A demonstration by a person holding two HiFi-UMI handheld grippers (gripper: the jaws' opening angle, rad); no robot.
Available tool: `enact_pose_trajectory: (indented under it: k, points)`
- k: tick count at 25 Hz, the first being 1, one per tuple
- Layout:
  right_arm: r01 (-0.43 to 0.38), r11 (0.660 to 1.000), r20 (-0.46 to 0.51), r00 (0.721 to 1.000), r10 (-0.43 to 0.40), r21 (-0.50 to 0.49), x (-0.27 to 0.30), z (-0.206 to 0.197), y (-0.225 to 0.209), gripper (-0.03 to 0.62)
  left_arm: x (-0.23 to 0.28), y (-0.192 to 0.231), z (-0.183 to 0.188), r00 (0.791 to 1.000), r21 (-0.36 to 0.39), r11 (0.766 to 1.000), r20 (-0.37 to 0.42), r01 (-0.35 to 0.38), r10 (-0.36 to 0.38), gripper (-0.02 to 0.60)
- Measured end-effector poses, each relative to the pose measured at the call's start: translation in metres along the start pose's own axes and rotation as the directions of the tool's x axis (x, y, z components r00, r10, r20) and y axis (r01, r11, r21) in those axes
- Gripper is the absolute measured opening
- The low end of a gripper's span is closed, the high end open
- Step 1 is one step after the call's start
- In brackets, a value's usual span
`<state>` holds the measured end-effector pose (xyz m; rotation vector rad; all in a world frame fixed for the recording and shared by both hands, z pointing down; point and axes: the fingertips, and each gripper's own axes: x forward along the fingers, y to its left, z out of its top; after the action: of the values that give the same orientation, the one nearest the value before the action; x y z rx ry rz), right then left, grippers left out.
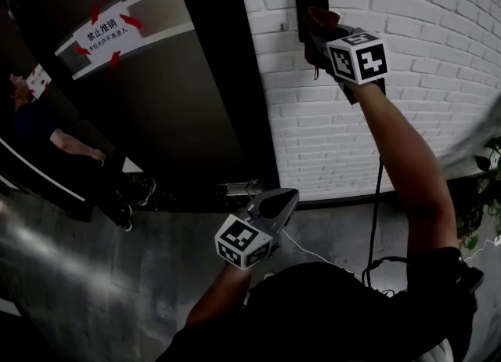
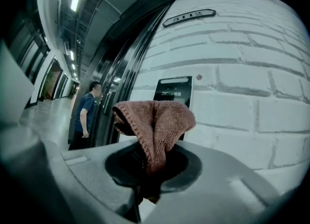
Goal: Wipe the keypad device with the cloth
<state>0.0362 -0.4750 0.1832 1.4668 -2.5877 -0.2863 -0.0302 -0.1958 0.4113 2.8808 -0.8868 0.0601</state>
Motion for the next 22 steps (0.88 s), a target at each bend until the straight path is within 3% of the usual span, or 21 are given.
enact_pose_trajectory:
  k: [22]
  points:
    - [0.006, 1.000, -0.095, 0.995, -0.007, -0.011, 0.000, -0.055, 0.012, 0.046, -0.011, 0.000, -0.004, 1.000, -0.025, 1.000, -0.010, 0.005, -0.005, 0.017]
